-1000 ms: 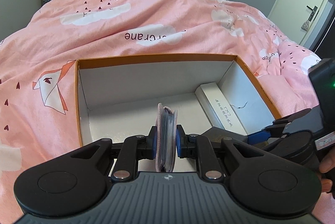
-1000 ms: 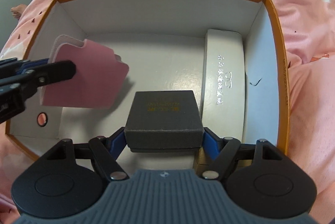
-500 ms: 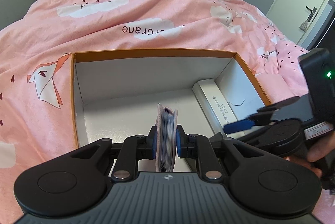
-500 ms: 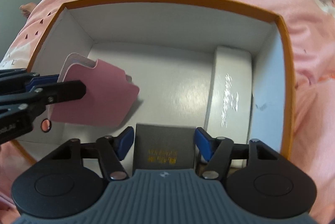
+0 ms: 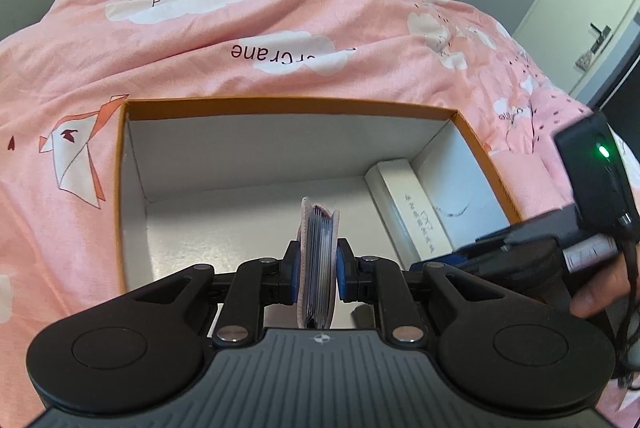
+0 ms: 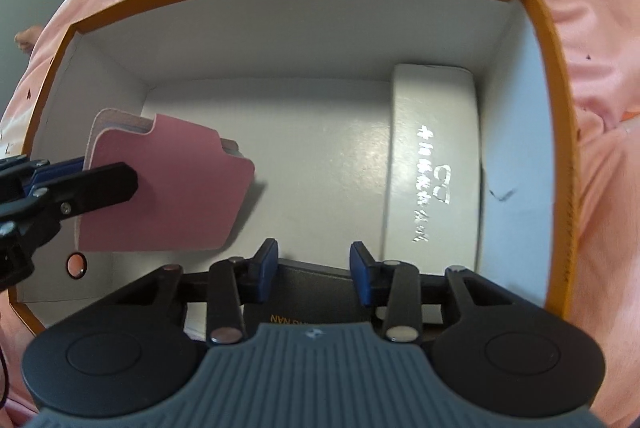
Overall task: Organize objects
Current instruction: 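Lower the grey case into the orange box and open the right gripper, then lower the pink card wallet into the box and open the left gripper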
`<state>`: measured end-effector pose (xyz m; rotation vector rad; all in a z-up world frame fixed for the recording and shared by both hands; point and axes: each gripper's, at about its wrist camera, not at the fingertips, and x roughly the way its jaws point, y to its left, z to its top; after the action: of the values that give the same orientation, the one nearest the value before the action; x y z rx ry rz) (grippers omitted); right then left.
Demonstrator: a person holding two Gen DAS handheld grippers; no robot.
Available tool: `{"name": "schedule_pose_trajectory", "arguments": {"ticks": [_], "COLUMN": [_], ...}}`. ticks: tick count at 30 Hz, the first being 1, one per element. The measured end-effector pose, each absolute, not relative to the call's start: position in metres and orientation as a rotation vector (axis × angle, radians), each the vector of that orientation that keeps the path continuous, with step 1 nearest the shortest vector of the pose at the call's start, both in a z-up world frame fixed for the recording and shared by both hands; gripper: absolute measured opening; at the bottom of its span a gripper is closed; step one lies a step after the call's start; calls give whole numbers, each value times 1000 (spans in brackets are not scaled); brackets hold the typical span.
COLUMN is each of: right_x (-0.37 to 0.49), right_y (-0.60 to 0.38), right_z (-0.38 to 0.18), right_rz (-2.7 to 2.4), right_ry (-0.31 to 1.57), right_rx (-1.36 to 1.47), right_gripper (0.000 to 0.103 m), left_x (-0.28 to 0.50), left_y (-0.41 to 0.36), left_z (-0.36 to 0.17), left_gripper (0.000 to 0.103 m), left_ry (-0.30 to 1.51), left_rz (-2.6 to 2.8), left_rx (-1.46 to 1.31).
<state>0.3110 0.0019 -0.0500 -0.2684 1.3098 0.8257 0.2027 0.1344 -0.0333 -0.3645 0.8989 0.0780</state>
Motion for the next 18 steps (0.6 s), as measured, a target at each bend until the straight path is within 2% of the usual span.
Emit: {"name": "schedule_pose_trajectory", "arguments": {"ticks": [6, 16, 18], "right_x": [299, 302, 302], "right_y": [-2, -13, -17], "right_z": [-34, -33, -34], "right_rz": [837, 836, 833], "right_ry": [1129, 1086, 1087], "right_rx": [-375, -345, -343], "right_gripper": [42, 41, 41], "left_x": [223, 245, 244], "left_y": [124, 145, 148], "left_z": [-33, -56, -57], "left_gripper": [19, 19, 22], "left_ry": [861, 860, 892], "left_rz": [110, 171, 183], "left_rx": [-353, -611, -613]}}
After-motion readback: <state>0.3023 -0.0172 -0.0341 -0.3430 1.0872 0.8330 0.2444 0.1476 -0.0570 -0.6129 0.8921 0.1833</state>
